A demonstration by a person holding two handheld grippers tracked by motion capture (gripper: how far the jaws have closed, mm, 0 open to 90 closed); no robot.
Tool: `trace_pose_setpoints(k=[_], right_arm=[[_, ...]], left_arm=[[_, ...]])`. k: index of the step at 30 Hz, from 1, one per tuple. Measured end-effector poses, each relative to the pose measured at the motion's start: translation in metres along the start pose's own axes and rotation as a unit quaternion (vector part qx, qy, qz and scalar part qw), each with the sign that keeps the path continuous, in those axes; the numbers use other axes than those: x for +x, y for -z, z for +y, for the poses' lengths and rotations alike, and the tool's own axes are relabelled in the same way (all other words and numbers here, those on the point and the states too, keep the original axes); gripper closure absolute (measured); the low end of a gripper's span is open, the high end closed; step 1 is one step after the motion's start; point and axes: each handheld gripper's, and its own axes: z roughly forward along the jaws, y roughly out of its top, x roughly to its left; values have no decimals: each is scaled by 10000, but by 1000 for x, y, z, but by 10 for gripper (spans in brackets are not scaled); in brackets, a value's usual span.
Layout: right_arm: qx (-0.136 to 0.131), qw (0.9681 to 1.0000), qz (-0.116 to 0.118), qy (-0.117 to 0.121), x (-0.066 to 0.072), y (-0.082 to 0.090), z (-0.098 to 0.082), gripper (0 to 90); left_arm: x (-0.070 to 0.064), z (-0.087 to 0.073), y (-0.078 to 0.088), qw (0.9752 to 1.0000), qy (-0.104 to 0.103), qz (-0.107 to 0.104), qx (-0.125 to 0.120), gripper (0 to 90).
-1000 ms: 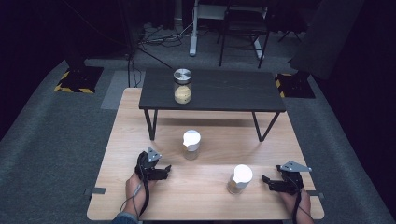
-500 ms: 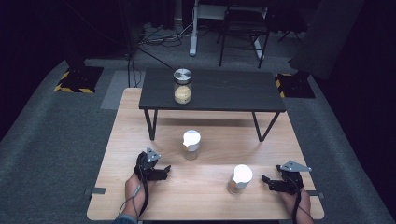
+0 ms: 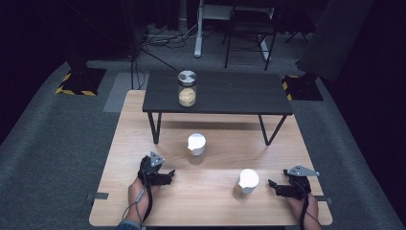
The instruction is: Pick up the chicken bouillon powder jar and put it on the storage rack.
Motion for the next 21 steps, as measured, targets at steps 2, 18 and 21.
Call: trace_pose_setpoints(k=[2,18,21], right_arm=[[-1,10000,0,1,0,0,0,150],[-3,10000,-2,5,0,0,0,150],[-5,10000,-7,12,0,0,0,151]], left_arm=[[0,0,0,10000,3,0,0,174],[0,0,0,10000,13,0,-6,174],[0,0,0,10000,19,0,-4,174]])
